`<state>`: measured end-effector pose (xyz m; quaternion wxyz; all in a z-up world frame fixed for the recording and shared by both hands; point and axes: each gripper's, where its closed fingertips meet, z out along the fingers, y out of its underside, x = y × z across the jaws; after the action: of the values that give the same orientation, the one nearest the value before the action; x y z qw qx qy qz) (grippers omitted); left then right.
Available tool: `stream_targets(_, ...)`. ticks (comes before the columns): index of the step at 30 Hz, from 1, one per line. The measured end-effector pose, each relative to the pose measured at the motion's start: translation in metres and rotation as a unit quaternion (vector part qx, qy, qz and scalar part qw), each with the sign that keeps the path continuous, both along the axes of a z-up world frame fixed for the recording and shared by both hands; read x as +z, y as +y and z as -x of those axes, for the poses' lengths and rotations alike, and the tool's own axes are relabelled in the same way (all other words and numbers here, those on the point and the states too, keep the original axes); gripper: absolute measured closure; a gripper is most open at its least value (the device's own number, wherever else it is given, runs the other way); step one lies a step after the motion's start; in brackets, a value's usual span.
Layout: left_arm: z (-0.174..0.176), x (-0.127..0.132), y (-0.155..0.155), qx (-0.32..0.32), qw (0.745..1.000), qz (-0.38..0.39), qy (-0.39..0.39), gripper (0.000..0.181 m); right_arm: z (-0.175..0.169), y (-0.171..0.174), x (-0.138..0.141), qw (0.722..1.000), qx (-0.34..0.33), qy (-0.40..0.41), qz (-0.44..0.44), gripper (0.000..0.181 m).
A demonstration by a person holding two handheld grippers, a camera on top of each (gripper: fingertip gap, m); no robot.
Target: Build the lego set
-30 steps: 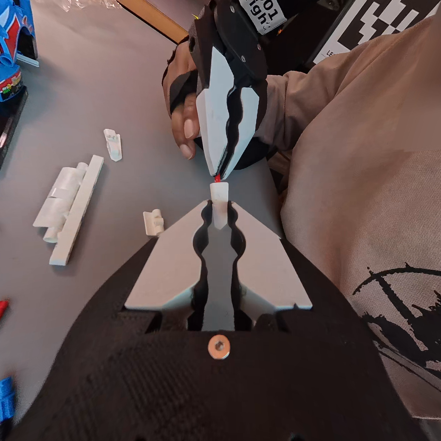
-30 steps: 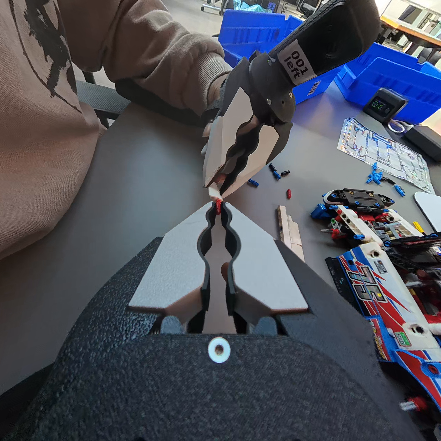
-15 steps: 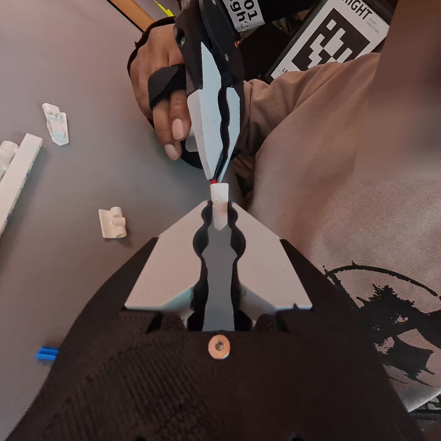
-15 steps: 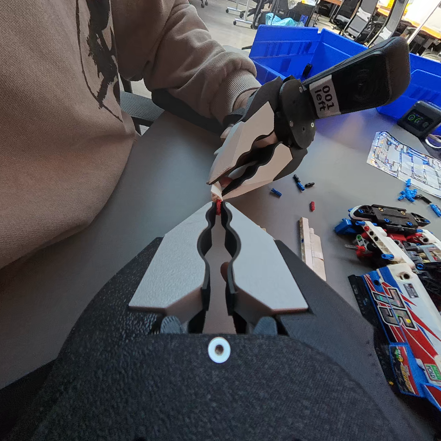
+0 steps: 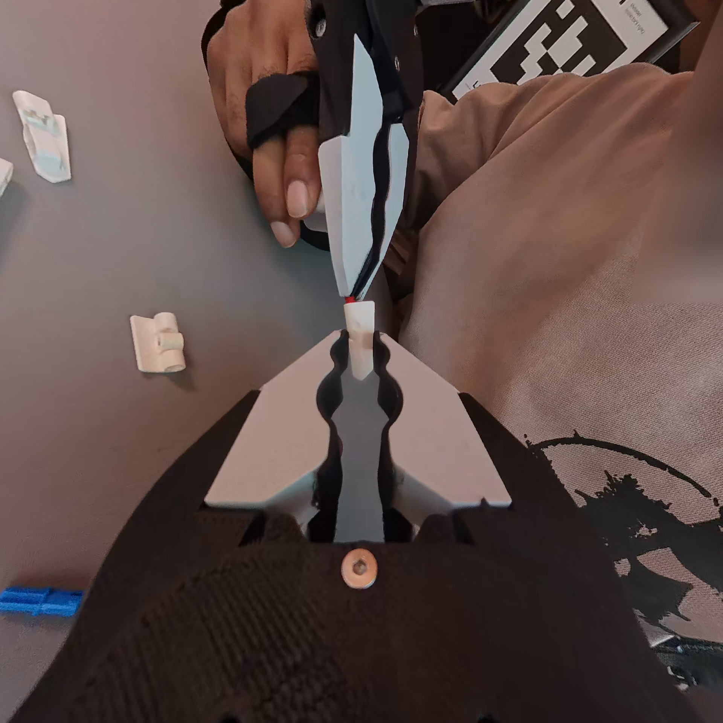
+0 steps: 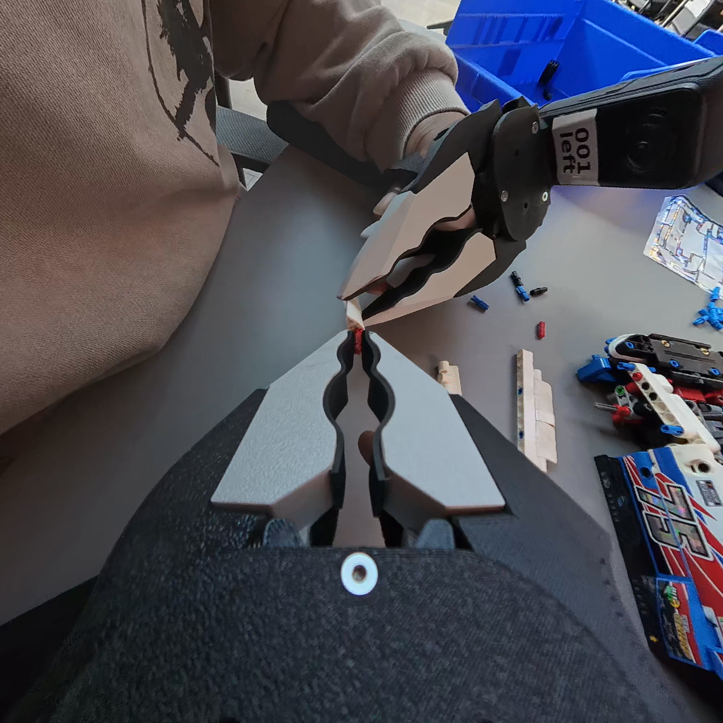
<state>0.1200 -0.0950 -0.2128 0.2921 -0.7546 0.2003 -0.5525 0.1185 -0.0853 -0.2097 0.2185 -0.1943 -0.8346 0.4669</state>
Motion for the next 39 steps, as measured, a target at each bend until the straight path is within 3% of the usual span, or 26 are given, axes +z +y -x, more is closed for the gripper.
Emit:
stream_targets(24,-0.003,-0.016,-0.003,-0.011,0.998,0.031,0.044,0.172,-0.004,-0.006,-0.022,0.999,0.006,-0.017,-0.049,0.181)
stream_targets(39,0.000,-0.005,0.003,0.009,1.000,0.004,0.017,0.171,0.003,0.003,-0.003,1.000,-0.021,-0.005,0.007,0.179)
